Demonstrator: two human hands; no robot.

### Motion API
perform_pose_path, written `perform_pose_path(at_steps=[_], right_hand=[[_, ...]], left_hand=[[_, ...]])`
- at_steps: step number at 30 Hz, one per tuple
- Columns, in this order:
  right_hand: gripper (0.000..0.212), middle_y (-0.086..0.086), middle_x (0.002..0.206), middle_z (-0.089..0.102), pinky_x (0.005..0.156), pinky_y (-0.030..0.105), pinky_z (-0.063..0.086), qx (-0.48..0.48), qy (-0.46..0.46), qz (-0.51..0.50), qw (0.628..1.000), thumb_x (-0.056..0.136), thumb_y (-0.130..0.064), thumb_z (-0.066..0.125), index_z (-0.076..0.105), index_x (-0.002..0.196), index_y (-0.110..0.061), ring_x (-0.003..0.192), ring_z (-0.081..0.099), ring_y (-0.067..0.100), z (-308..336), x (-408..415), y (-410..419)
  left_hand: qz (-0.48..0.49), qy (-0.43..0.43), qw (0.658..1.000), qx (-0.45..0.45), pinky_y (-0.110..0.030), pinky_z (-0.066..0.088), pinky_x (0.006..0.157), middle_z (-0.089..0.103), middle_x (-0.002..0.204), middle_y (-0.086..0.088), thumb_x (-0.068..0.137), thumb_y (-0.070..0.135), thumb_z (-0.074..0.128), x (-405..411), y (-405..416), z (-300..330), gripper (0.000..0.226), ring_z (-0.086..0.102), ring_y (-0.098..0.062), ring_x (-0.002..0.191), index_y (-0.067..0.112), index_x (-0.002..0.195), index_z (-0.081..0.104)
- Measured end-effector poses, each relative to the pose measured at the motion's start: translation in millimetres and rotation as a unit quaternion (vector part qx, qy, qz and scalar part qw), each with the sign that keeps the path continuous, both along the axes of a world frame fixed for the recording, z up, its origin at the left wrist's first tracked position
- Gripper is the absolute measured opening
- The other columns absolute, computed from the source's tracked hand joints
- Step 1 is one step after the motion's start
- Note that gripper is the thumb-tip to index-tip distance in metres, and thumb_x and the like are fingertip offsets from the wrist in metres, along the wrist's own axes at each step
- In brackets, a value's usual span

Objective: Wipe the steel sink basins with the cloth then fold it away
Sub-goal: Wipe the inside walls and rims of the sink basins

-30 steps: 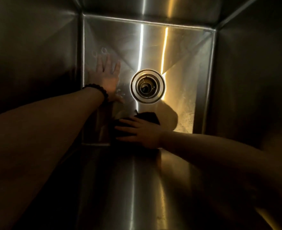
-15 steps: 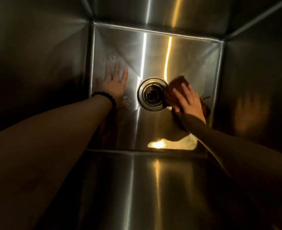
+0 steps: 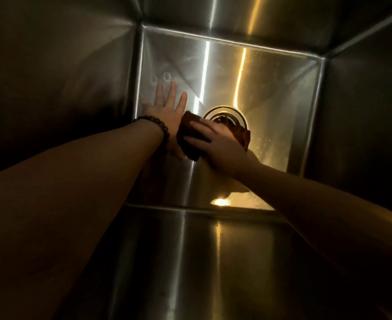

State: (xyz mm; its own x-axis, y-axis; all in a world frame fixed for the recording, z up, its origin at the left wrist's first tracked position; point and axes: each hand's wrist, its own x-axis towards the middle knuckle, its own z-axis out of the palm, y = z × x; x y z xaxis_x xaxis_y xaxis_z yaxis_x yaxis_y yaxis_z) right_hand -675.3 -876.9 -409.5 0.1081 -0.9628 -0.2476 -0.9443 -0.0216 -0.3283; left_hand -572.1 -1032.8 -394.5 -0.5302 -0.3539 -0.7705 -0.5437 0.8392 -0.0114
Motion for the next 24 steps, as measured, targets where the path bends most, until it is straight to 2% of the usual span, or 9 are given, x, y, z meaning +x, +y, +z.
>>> perform_pose_path(at_steps=[2, 4, 7, 11, 15, 17, 19, 22, 24], right_hand=[[0.045, 0.012, 0.135, 0.055, 0.101, 0.043, 0.039, 0.0, 0.01, 0.071, 0.997, 0.087, -0.028, 0.035, 0.063, 0.122, -0.023, 0.127, 0.047, 0.033, 1.4, 2.5, 24.8], [0.048, 0.011, 0.137, 0.053, 0.11, 0.038, 0.025, -0.01, 0.031, 0.101, 0.994, 0.09, -0.028, 0.029, 0.061, 0.126, -0.021, 0.131, 0.044, 0.027, 10.3, -1.3, 48.0], [0.036, 0.02, 0.136, 0.05, 0.112, 0.027, 0.027, 0.009, 0.03, 0.029, 0.999, 0.093, -0.013, 0.049, 0.056, 0.128, -0.011, 0.128, 0.04, 0.013, 24.0, -30.0, 66.4], [0.074, 0.017, 0.142, 0.044, 0.101, 0.058, 0.033, 0.031, 0.073, -0.115, 0.99, 0.067, -0.004, 0.078, 0.05, 0.133, -0.023, 0.131, 0.031, 0.036, 26.5, -57.6, 73.5], [0.044, 0.008, 0.143, 0.046, 0.113, 0.046, 0.019, -0.065, 0.036, 0.011, 0.997, 0.091, -0.023, 0.05, 0.047, 0.135, -0.027, 0.134, 0.027, 0.026, 23.6, -18.7, 68.1], [0.04, 0.01, 0.142, 0.047, 0.115, 0.044, 0.012, -0.05, 0.041, 0.162, 0.985, 0.092, -0.024, 0.043, 0.054, 0.131, -0.024, 0.135, 0.031, 0.03, 11.5, 9.5, 66.8], [0.04, 0.01, 0.142, 0.048, 0.113, 0.047, 0.019, -0.022, 0.046, 0.246, 0.968, 0.096, -0.03, 0.036, 0.058, 0.128, -0.022, 0.134, 0.037, 0.032, -0.5, 24.3, 66.8], [0.047, 0.011, 0.135, 0.055, 0.109, 0.048, 0.032, -0.017, 0.077, 0.212, 0.974, 0.1, -0.024, 0.021, 0.062, 0.125, -0.021, 0.129, 0.046, 0.032, -1.9, 11.2, 61.7], [0.056, 0.012, 0.134, 0.056, 0.114, 0.046, 0.019, -0.015, 0.094, 0.135, 0.986, 0.101, -0.022, 0.012, 0.063, 0.124, -0.02, 0.13, 0.041, 0.032, 8.0, -9.1, 58.3]], left_hand=[[-0.008, -0.016, 1.0, 0.002, -0.068, 0.015, 0.109, -0.032, 0.152, -0.016, 0.042, 0.066, 0.083, -1.4, -2.9, 5.4, 0.158, -0.024, -0.043, 0.139, 0.018, 0.145, -0.027], [-0.013, -0.021, 1.0, -0.006, -0.068, 0.016, 0.108, -0.032, 0.152, -0.016, 0.05, 0.054, 0.086, -1.3, -3.0, 6.5, 0.152, -0.022, -0.044, 0.14, 0.017, 0.144, -0.027], [-0.022, -0.023, 0.999, -0.022, -0.068, 0.018, 0.108, -0.031, 0.152, -0.017, 0.052, 0.05, 0.086, -0.3, 0.7, 7.2, 0.149, -0.02, -0.044, 0.14, 0.017, 0.145, -0.025], [-0.024, -0.006, 0.999, -0.042, -0.068, 0.019, 0.108, -0.029, 0.152, -0.019, 0.07, 0.04, 0.079, 0.5, 3.4, 3.0, 0.128, -0.019, -0.046, 0.14, 0.016, 0.147, -0.021], [-0.018, 0.006, 0.999, -0.049, -0.065, 0.021, 0.109, -0.026, 0.154, -0.018, 0.083, 0.03, 0.068, 0.8, 3.7, 0.6, 0.109, -0.016, -0.046, 0.141, 0.017, 0.148, -0.018], [-0.016, 0.011, 0.998, -0.055, -0.064, 0.024, 0.109, -0.026, 0.154, -0.018, 0.085, 0.028, 0.065, 1.1, 3.3, -1.3, 0.105, -0.015, -0.045, 0.141, 0.017, 0.148, -0.018], [-0.021, 0.0, 0.999, -0.049, -0.063, 0.023, 0.11, -0.027, 0.154, -0.018, 0.08, 0.032, 0.071, 1.0, 2.9, -0.3, 0.114, -0.015, -0.045, 0.141, 0.017, 0.148, -0.019], [-0.021, -0.007, 0.999, -0.043, -0.063, 0.02, 0.11, -0.027, 0.153, -0.018, 0.074, 0.034, 0.077, 0.3, 3.3, 1.7, 0.123, -0.016, -0.044, 0.141, 0.017, 0.148, -0.02], [-0.015, 0.002, 0.999, -0.043, -0.064, 0.021, 0.11, -0.027, 0.154, -0.018, 0.077, 0.03, 0.074, 0.1, 3.7, 0.6, 0.118, -0.016, -0.044, 0.141, 0.017, 0.148, -0.019]])
